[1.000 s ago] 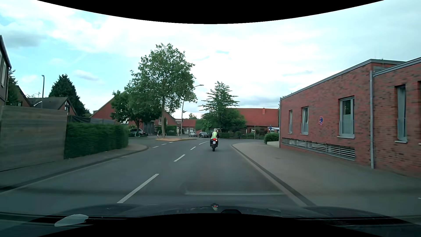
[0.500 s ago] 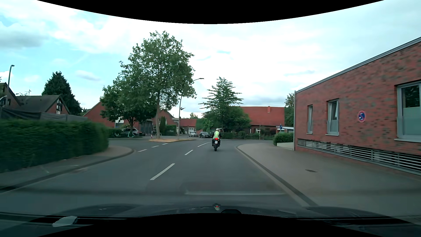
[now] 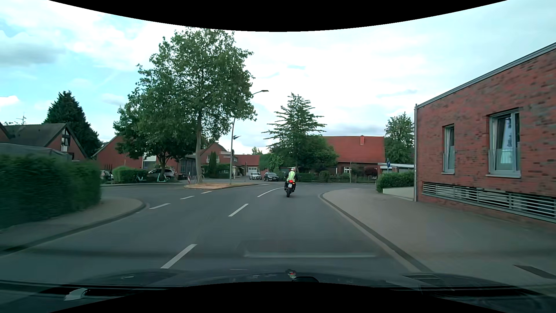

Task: Follow the waypoints while adhering to traffic rules and regulations

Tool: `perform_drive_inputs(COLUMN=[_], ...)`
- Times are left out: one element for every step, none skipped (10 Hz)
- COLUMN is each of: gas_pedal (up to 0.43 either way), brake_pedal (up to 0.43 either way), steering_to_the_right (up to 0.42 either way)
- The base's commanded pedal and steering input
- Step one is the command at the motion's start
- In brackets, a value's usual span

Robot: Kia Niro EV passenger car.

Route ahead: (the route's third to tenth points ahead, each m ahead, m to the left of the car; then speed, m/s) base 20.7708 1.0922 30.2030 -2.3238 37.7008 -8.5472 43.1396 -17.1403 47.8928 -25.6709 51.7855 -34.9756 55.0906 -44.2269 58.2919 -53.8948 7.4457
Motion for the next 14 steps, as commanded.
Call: perform_drive_inputs(gas_pedal=[0.087, 0.098, 0.098, 0.098, 0.098, 0.098, 0.098, 0.098, 0.098, 0.098, 0.098, 0.098, 0.098, 0.098], brake_pedal=[0.000, 0.000, 0.000, 0.000, 0.000, 0.000, 0.000, 0.000, 0.000, 0.000, 0.000, 0.000, 0.000, 0.000], steering_to_the_right=[-0.006, -0.005, -0.004, 0.000, 0.000, 0.000, 0.001, 0.005, 0.007, 0.009, 0.012, 0.015, 0.019, 0.026])
